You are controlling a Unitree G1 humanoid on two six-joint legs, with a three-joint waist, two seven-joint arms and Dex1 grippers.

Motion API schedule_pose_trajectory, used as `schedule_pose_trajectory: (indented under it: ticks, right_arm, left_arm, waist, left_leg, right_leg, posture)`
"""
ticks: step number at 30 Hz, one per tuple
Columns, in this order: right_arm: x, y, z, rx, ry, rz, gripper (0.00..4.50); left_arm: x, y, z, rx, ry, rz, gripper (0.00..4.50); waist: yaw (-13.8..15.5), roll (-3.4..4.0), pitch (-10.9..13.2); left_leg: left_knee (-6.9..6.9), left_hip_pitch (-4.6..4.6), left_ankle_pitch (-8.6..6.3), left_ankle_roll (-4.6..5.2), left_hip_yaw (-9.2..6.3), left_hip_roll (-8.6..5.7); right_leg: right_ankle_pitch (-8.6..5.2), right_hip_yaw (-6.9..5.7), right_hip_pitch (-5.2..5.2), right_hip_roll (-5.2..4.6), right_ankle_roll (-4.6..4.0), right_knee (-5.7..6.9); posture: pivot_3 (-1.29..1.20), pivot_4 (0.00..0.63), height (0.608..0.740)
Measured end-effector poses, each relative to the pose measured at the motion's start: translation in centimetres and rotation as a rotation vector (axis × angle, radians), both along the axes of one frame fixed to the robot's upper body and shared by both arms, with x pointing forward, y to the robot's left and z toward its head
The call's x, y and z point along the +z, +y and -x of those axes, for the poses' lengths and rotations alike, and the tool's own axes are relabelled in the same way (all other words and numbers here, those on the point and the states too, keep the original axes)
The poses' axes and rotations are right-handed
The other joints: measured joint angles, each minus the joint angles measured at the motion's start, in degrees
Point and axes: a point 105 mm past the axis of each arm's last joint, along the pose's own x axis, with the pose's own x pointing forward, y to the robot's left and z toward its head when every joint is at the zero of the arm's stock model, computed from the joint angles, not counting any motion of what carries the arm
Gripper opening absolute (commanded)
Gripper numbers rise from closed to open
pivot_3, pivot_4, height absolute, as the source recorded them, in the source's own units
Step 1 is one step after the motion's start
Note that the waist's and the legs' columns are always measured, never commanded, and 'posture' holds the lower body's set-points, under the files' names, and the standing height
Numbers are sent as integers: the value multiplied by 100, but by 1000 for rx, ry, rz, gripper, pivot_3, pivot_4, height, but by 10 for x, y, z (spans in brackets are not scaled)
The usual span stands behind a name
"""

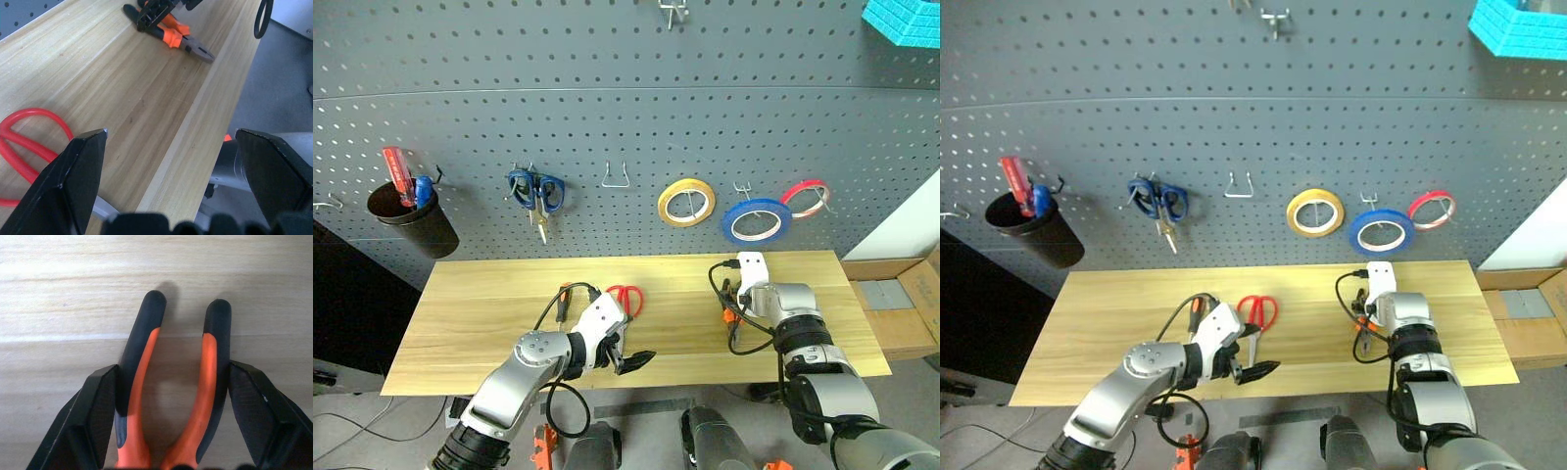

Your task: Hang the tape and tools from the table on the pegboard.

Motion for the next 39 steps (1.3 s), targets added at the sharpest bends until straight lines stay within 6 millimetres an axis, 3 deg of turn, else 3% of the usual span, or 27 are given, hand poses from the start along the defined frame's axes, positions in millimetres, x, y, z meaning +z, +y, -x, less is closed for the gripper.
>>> schedule_pose_trajectory:
  ticks: [5,8,13,18,22,24,27,34,39]
  right_arm:
    - [17,41,18,339,-106,-71,2928]
    - [45,67,35,554,-255,-110,2928]
    - [113,118,52,710,-562,-258,2928]
    - [181,146,53,686,-854,-399,2928]
    - [261,148,49,639,-1193,-408,2928]
    - [288,150,53,628,-1319,-410,2928]
    - [298,152,48,593,-1392,-395,2928]
    - [299,158,23,552,-1452,-359,2928]
    - [289,166,15,548,-1444,-381,2928]
  left_arm:
    - [7,4,5,9,-5,16,4500]
    - [14,12,15,52,-2,60,4500]
    - [28,20,43,155,-3,130,4500]
    - [51,27,56,318,-46,190,4500]
    - [92,35,45,450,-206,228,4500]
    - [117,37,29,499,-319,253,4500]
    - [136,40,7,563,-396,292,4500]
    - [135,47,-36,615,-400,279,4500]
    - [134,44,-49,607,-409,277,4500]
  waist:
    - [-1,9,9]
    - [4,12,11]
    - [1,8,15]
    - [108,6,14]
    - [210,-2,9]
    - [259,-15,-7]
    - [273,-44,-31]
    - [268,-47,-33]
    - [268,-47,-33]
  left_leg:
    - [-3,-9,0,-1,-9,1]
    - [-3,-14,-1,-2,-15,3]
    - [-2,-11,-1,-5,-22,7]
    - [5,-11,7,-19,-36,3]
    - [6,-13,21,-42,-59,-7]
    - [5,-10,37,-69,-65,-7]
    - [5,-9,44,-81,-61,-8]
    - [-4,-11,45,-83,-49,-4]
    - [-6,-20,45,-84,-42,-3]
  right_leg:
    - [-1,-10,-3,1,0,-6]
    - [-1,-13,-6,-8,0,-10]
    - [-2,-15,-5,-11,-1,-8]
    - [-1,-27,-1,-10,-3,-3]
    - [2,-51,5,2,-8,2]
    - [5,-55,7,11,-13,5]
    - [6,-50,8,14,-15,7]
    - [6,-46,-6,19,-18,5]
    - [5,-43,-17,14,-18,3]
  posture:
    - [30,207,740]
    - [28,197,740]
    - [29,184,740]
    - [53,165,740]
    - [73,151,740]
    - [79,147,740]
    - [86,142,740]
    - [95,139,740]
    - [98,143,740]
